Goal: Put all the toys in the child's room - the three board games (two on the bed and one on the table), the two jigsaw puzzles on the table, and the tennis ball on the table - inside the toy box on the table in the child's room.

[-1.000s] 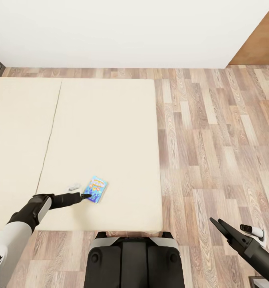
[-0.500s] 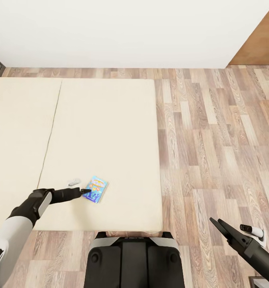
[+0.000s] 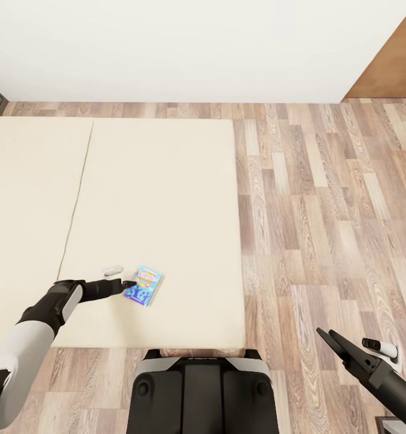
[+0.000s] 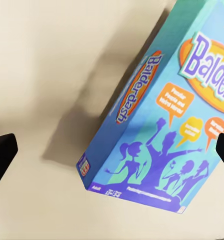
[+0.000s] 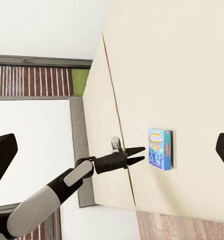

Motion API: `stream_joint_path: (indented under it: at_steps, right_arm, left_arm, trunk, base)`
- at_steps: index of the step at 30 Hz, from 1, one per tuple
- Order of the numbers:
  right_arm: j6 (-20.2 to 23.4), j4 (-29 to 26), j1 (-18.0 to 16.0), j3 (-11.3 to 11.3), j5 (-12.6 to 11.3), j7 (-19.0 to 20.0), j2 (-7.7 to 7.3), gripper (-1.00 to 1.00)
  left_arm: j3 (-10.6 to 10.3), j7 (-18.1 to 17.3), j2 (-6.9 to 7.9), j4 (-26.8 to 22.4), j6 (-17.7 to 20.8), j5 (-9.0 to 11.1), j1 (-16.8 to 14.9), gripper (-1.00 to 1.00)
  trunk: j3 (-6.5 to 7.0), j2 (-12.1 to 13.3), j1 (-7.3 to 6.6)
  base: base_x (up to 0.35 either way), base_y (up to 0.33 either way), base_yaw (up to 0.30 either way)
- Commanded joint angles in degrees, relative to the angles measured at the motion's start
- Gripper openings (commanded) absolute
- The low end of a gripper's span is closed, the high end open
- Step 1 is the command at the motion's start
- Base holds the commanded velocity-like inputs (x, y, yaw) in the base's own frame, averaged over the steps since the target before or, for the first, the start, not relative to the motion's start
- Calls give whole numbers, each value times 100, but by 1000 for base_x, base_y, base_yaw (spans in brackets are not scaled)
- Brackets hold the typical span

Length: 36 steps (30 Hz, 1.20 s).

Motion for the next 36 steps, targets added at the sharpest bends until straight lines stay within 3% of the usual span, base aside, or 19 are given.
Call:
stream_joint_path:
  at_steps: [1, 8, 20, 27, 36]
  right_arm:
    - [35, -3, 2, 1, -29, -6, -2, 100]
    - [36, -3, 2, -3, -29, -1, -8, 100]
    - [36, -3, 2, -11, -30, 19, -11, 100]
    - [36, -3, 2, -12, -36, 22, -11, 100]
    - [37, -3, 2, -12, -37, 22, -11, 100]
  left_arm:
    - [14, 8, -2, -2, 41, 37, -2, 100]
    - [-2, 49, -15, 12, -69, 33, -4, 100]
    - [-47, 61, -159, 77, -444, 26, -4, 100]
    - [-360, 64, -212, 244, -690, 13, -4, 100]
    - [-458, 64, -223, 308, -734, 11, -4, 100]
  trunk:
    - [-5, -9, 4]
    - [-5, -9, 4]
    - [-5, -9, 4]
    - [-5, -9, 4]
    - [-5, -9, 4]
  base:
    - [0, 0, 0]
    - [0, 0, 0]
    - [0, 0, 0]
    - [0, 0, 0]
    - [0, 0, 0]
